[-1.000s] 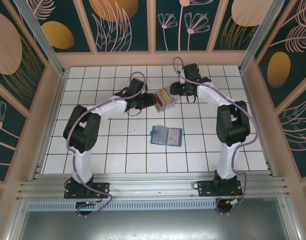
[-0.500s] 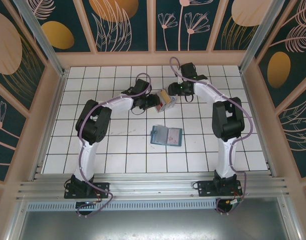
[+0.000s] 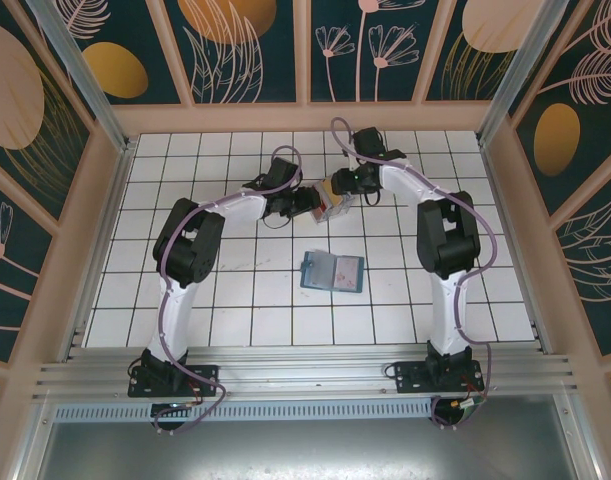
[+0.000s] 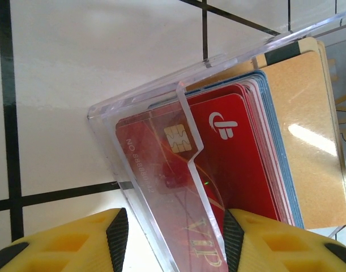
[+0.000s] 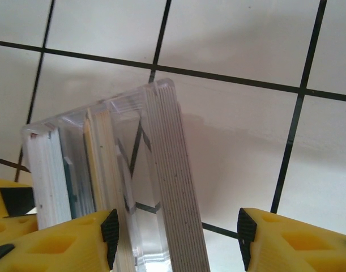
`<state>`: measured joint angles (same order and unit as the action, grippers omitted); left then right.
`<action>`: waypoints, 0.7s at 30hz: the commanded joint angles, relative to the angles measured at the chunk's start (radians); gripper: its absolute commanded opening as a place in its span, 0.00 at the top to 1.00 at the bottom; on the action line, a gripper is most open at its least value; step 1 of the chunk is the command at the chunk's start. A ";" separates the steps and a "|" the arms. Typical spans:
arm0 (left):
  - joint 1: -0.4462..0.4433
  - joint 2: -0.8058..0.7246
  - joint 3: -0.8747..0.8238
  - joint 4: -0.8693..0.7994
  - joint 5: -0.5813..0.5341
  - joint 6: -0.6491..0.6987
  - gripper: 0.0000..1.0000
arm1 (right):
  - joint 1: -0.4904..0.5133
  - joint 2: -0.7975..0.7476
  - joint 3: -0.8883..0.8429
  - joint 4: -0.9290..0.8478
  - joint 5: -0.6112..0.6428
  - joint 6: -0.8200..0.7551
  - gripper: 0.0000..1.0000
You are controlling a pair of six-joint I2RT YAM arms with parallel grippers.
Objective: Put the credit cards into the card holder
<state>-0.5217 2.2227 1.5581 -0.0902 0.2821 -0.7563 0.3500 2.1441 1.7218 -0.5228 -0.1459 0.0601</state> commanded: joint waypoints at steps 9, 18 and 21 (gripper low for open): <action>0.006 -0.014 -0.078 0.012 -0.013 -0.020 0.50 | -0.002 -0.001 0.039 -0.028 0.121 0.000 0.41; 0.006 -0.031 -0.094 0.010 -0.021 -0.018 0.50 | -0.010 -0.030 0.037 -0.026 0.137 0.000 0.42; 0.006 -0.035 -0.100 0.012 -0.023 -0.021 0.50 | -0.012 -0.034 0.035 -0.027 0.141 -0.002 0.42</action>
<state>-0.5217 2.2013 1.4910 -0.0025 0.2794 -0.7719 0.3508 2.1498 1.7348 -0.5316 -0.0494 0.0605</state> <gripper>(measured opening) 0.497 0.583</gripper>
